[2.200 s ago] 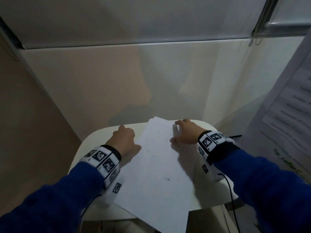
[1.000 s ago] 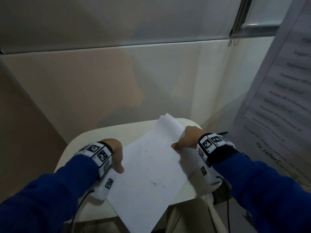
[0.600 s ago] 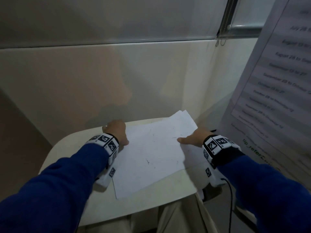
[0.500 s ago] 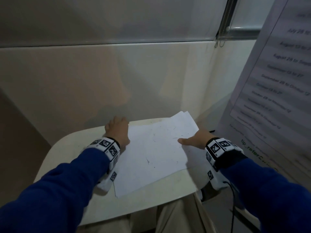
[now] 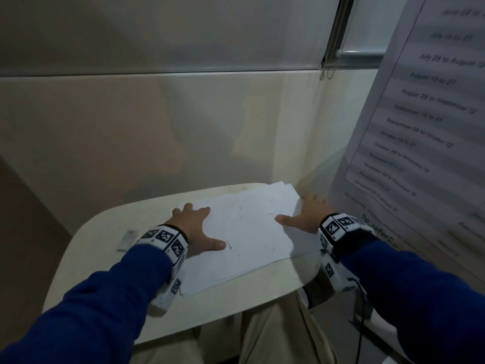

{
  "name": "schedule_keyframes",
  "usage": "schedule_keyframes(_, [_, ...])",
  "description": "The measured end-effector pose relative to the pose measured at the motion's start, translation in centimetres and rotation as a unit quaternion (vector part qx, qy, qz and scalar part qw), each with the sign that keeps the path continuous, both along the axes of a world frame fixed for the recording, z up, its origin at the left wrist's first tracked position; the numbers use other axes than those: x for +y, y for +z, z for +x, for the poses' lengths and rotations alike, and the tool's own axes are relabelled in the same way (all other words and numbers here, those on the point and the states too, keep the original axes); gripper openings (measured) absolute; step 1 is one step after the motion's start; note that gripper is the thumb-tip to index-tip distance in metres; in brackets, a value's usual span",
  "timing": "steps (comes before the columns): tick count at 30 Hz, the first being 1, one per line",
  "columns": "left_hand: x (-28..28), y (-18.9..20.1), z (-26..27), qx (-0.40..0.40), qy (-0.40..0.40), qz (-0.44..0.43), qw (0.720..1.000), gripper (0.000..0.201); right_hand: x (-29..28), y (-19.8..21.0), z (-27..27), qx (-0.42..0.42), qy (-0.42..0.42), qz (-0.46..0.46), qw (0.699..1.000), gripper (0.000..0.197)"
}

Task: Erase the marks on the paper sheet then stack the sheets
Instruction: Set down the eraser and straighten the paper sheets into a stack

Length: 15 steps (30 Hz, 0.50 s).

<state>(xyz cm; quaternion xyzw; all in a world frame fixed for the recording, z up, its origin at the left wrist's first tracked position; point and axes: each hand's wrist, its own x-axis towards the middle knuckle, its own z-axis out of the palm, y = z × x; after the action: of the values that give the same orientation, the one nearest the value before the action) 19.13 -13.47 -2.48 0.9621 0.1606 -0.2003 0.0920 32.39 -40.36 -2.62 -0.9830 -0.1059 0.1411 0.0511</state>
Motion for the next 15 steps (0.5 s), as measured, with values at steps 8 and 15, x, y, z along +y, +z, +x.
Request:
schedule_keyframes(8, [1.7, 1.4, 1.0, 0.076, -0.052, 0.048, 0.995, 0.122, 6.4, 2.9, -2.1, 0.104, 0.095, 0.354, 0.925, 0.023])
schedule_keyframes(15, [2.0, 1.6, 0.8, 0.11, -0.064, 0.075, 0.989, 0.148, 11.1, 0.7, -6.3, 0.428, -0.036, 0.504, 0.749, 0.022])
